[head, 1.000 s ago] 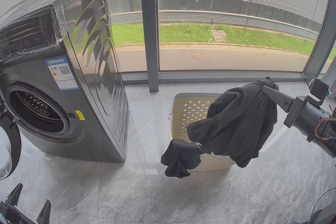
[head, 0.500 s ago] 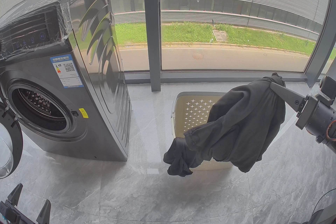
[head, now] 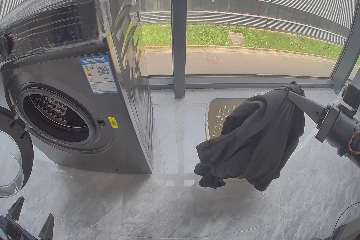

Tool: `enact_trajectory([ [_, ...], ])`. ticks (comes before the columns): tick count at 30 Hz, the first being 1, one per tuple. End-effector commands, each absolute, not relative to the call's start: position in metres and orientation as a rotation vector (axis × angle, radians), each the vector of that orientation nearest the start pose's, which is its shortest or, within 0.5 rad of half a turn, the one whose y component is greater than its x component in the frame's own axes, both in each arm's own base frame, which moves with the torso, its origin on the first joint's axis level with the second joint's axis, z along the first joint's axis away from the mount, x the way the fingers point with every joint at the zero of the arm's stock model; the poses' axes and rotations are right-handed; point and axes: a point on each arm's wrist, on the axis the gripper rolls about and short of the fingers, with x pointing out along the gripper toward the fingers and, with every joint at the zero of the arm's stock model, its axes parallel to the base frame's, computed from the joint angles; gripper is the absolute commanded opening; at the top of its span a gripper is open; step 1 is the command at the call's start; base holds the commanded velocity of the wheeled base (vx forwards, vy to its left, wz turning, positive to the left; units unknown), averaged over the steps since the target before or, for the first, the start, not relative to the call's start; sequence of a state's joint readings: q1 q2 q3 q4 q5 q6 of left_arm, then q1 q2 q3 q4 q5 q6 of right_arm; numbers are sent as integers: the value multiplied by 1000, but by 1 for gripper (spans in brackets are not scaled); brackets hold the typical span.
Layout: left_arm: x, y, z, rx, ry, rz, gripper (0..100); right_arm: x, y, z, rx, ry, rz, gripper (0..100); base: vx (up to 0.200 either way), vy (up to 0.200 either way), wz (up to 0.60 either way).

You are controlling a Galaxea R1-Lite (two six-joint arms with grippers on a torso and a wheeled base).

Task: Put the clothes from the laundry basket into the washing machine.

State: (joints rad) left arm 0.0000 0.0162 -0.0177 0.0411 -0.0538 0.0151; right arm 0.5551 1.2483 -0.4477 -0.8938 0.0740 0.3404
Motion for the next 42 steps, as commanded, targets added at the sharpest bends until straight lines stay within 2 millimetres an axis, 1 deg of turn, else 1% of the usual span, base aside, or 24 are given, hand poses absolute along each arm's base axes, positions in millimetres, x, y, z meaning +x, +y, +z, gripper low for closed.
enact_trajectory([
  [1,-23,-1,72,14,41,-54,100,159,100,217,345,42,628,0,0,200,0],
  [7,-23,-1,72,14,41,-54,100,168,104,210,338,62,541,0,0,200,0],
  [15,-23,-1,72,14,41,-54,100,167,104,208,283,49,489,0,0,200,0],
  [19,-23,-1,72,16,39,-52,100,165,107,208,282,49,506,0,0,200,0],
  [25,-23,-1,72,16,39,-54,100,165,107,207,280,55,505,0,0,0,0],
  [37,-23,-1,72,16,39,-54,100,165,107,207,281,54,508,0,-200,0,0],
  [42,-23,-1,72,16,39,-52,100,165,107,206,281,58,511,0,0,0,0],
])
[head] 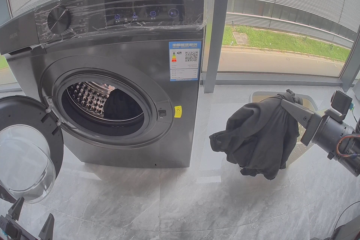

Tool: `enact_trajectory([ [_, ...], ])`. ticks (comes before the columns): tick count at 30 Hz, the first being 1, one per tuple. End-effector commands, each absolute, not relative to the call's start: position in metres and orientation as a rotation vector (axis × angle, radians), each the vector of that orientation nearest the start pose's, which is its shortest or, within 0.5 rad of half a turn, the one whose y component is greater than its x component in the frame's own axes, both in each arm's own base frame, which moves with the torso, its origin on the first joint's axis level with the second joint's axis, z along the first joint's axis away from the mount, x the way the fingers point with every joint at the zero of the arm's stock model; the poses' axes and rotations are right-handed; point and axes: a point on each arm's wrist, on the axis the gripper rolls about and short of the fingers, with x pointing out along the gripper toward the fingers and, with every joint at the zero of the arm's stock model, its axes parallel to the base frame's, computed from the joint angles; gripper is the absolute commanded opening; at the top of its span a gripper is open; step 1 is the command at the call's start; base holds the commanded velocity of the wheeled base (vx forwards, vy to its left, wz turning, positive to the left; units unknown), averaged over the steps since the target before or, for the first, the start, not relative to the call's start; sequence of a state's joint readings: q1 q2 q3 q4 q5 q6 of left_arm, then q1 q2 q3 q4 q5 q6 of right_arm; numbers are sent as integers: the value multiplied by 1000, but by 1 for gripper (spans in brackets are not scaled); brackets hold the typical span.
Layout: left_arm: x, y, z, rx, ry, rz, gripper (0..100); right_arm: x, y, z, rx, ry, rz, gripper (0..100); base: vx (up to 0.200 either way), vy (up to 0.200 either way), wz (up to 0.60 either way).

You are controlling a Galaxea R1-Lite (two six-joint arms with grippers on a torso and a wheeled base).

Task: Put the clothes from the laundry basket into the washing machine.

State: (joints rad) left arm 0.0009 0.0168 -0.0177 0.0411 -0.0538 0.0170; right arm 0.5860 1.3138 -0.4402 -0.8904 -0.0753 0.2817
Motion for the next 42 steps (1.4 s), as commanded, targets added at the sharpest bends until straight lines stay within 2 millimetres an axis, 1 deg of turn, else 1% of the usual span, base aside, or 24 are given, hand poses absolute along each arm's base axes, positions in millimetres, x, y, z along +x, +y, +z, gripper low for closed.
enact_trajectory([
  [1,-23,-1,72,16,39,-52,100,165,107,206,281,59,511,0,0,0,0],
  [4,-23,-1,72,16,39,-52,100,165,107,206,281,58,513,0,0,0,0],
  [22,-23,-1,72,16,39,-54,100,164,107,207,283,53,520,0,0,200,0],
  [31,-23,-1,72,17,41,-54,100,164,107,207,283,53,520,0,0,0,0],
  [37,-23,-1,72,16,39,-54,100,165,108,206,281,58,520,0,-200,0,0],
  [42,-23,-1,72,17,39,-54,100,164,107,205,280,62,518,0,0,0,0],
])
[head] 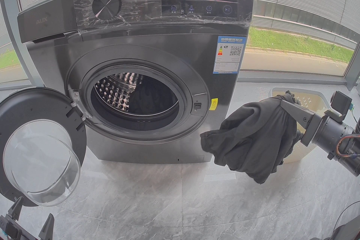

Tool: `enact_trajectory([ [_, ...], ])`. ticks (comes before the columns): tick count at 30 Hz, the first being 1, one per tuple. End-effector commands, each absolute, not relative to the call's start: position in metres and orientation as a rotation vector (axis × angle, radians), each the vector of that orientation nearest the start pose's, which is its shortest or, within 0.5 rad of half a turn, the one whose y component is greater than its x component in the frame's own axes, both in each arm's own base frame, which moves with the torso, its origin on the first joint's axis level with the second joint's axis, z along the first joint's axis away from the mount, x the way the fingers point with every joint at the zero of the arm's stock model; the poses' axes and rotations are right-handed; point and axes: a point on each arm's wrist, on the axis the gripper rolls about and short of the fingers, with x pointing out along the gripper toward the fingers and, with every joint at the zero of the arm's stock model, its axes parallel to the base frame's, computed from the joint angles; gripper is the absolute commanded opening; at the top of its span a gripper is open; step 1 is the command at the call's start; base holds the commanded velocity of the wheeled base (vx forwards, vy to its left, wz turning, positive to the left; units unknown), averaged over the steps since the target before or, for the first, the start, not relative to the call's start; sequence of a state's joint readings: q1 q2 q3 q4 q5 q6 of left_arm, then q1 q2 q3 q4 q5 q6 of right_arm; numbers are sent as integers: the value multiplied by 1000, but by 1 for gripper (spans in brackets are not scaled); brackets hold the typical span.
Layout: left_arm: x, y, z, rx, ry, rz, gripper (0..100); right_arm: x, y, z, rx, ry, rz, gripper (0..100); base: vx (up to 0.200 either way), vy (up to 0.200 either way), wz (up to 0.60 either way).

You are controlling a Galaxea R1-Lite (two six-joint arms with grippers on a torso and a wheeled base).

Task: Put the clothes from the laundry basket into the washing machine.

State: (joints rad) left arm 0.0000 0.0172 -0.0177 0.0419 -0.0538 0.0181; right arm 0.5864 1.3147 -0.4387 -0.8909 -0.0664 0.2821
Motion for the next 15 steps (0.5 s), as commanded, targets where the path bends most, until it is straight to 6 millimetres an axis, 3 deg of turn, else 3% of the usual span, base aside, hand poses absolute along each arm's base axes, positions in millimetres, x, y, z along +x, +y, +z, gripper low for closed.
enact_trajectory([
  [1,-23,-1,72,17,39,-54,100,164,107,205,279,63,520,0,0,0,0],
  [4,-23,-1,72,17,39,-54,100,165,107,203,278,66,519,0,0,0,0],
  [15,-23,-1,72,16,41,-54,100,165,108,202,278,73,518,0,0,200,0],
])
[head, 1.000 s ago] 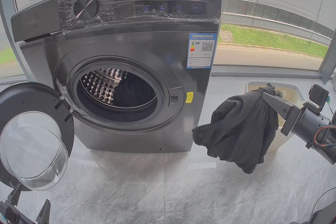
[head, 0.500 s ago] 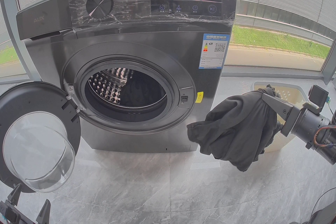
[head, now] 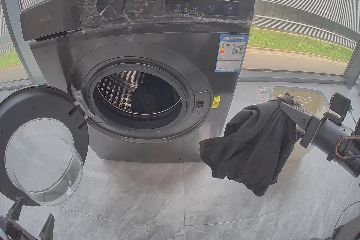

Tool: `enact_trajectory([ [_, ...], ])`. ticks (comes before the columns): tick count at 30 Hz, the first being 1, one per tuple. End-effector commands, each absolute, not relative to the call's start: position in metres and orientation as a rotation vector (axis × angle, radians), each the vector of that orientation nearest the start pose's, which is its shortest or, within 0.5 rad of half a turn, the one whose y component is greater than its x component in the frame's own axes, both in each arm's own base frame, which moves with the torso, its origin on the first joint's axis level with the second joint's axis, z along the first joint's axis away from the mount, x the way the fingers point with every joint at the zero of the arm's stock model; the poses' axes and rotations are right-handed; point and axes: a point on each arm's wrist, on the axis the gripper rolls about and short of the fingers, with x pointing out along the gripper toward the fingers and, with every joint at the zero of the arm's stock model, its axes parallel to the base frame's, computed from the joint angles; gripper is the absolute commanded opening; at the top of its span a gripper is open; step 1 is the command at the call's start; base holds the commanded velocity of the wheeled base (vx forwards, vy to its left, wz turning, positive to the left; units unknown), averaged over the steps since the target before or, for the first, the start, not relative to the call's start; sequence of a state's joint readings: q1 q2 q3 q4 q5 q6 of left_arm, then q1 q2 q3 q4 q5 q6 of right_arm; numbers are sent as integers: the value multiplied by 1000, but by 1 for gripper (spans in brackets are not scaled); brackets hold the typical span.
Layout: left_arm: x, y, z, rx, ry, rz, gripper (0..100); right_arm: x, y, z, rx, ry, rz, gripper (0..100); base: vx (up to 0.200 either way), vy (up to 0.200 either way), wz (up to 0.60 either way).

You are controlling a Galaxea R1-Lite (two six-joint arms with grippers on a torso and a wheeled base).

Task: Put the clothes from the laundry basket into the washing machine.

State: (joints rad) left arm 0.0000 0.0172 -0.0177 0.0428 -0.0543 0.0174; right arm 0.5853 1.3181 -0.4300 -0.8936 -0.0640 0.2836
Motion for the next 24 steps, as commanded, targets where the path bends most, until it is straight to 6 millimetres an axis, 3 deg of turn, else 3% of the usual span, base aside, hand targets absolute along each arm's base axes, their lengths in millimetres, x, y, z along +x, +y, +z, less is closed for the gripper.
enact_trajectory([
  [1,-23,-1,72,17,39,-54,100,165,108,202,278,73,518,0,0,200,0],
  [10,-23,-1,72,17,41,-54,100,164,108,202,277,74,521,0,0,200,0],
  [24,-23,-1,72,20,39,-53,100,163,113,197,271,93,545,0,0,0,0],
])
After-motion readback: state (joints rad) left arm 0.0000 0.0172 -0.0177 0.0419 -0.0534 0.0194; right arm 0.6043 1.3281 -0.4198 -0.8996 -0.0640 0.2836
